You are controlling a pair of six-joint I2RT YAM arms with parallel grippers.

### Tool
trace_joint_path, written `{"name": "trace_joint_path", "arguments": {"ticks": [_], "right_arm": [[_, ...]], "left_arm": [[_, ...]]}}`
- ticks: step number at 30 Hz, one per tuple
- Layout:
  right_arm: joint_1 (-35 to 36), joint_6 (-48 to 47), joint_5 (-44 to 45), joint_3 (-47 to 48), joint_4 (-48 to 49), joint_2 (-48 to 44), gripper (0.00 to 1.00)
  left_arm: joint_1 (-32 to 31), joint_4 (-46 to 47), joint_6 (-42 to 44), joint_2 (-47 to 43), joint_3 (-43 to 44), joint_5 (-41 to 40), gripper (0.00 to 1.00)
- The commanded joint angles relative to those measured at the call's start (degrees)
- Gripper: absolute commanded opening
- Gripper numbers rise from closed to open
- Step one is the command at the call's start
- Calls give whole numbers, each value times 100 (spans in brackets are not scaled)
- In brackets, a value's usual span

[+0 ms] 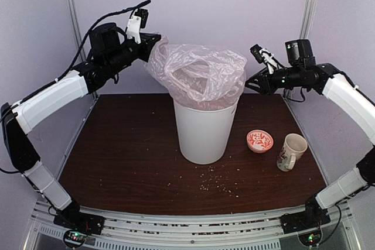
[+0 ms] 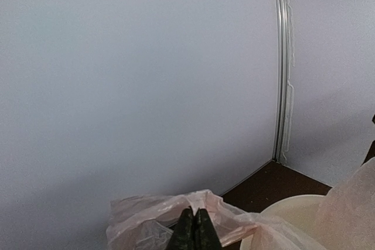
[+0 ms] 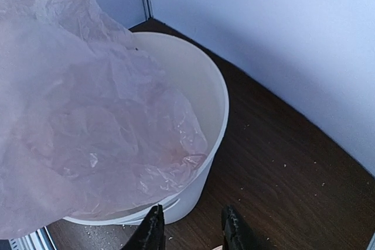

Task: Put the trash bags into the trash bin

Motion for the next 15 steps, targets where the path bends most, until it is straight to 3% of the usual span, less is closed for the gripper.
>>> {"name": "trace_joint_path", "arguments": {"ticks": [1,7,15], "right_arm": [[255,-170,-463,236,-211,387,33],[810,77,-355,944,-250,1141,34],[878,454,327,1899,-646,2334,34]], "left_arm": [[32,89,-98,-93,-5,257,0],[24,128,-350,-341,-57,535,0],[22,233,-430,-469,-250,565,0]]}}
